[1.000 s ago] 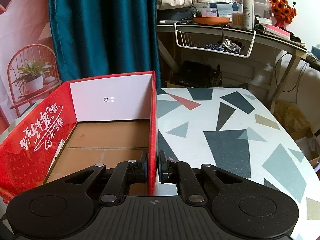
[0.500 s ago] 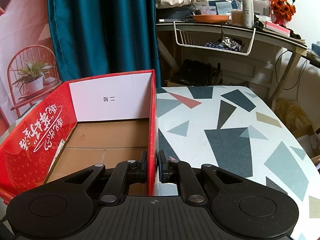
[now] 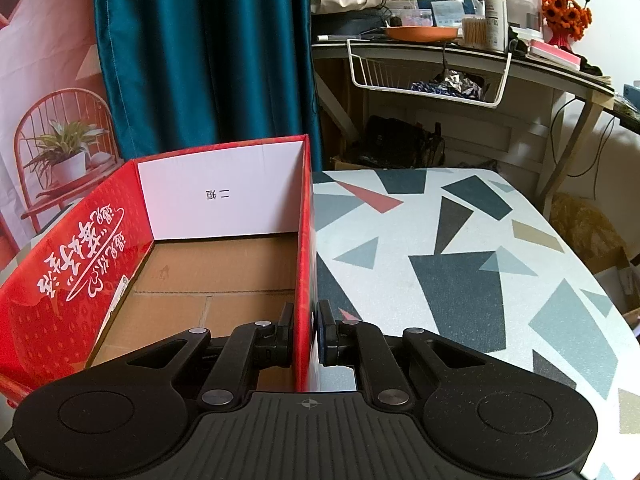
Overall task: Organize rigid objects
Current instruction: 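Position the left gripper around the purple power bank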
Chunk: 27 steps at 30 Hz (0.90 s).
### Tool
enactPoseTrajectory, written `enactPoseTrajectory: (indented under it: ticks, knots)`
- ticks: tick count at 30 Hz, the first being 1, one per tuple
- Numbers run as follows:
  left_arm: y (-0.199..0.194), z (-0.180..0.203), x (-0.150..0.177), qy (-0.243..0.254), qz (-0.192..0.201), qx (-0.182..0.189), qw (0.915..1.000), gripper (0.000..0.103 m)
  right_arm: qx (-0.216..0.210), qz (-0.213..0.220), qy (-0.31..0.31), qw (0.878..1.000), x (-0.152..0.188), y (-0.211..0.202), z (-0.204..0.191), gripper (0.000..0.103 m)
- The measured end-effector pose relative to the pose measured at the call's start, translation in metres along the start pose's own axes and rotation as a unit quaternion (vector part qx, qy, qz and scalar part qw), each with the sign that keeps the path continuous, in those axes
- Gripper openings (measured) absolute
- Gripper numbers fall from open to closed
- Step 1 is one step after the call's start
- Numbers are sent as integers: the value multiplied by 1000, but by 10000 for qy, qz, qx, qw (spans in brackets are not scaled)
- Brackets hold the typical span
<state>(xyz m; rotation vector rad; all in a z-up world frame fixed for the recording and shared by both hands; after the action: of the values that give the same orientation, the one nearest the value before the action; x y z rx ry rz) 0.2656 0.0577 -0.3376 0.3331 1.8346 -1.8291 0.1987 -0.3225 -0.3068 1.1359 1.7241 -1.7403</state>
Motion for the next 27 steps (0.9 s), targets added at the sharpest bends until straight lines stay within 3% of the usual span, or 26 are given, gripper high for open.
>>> enactPoseTrajectory:
  ticks: [2,9,12,14,16,18,22,25,27]
  knots:
    - [0,-5,0,57,-9,-260,9996,63,1,4,-3,10000,0,0,0,10]
    - [1,-33,-8,-342,61,-667,9972,64,12,-42,-3,10000,2,1,0,10]
    - [4,-46,-12,-460,137,-870,9950,73,3,-39,3,10000,2,1,0,10]
    - [3,-49,-14,-634,224,-659,9956,75,6,-44,-1,10000,3,1,0,10]
    - [0,-44,-19,-686,353,-173,9969,88,6,-58,-6,10000,4,2,0,10]
    - [-2,-35,-27,-463,535,161,9974,98,5,-66,-2,10000,3,2,-1,10]
    - [2,-17,-31,566,716,193,9956,98,20,-76,-16,10000,3,2,-1,10]
    - [7,-2,-30,1305,807,274,9878,98,44,-94,-50,9999,2,2,-2,11]
    - [12,5,-29,1545,744,353,9846,99,54,-104,-63,9999,2,3,-2,11]
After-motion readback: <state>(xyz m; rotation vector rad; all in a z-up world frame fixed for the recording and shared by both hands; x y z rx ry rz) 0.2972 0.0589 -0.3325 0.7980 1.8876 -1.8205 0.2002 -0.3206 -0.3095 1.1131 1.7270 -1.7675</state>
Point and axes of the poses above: each gripper's, at about its wrist camera, not at the fingertips, and y roughly the way its jaws point, z to its right, x to its underside, the point moved 9 cm from there along y, roughly the way its jaws point, and after that the axes turned 3 degrees about -x, right-handed, at the moved point
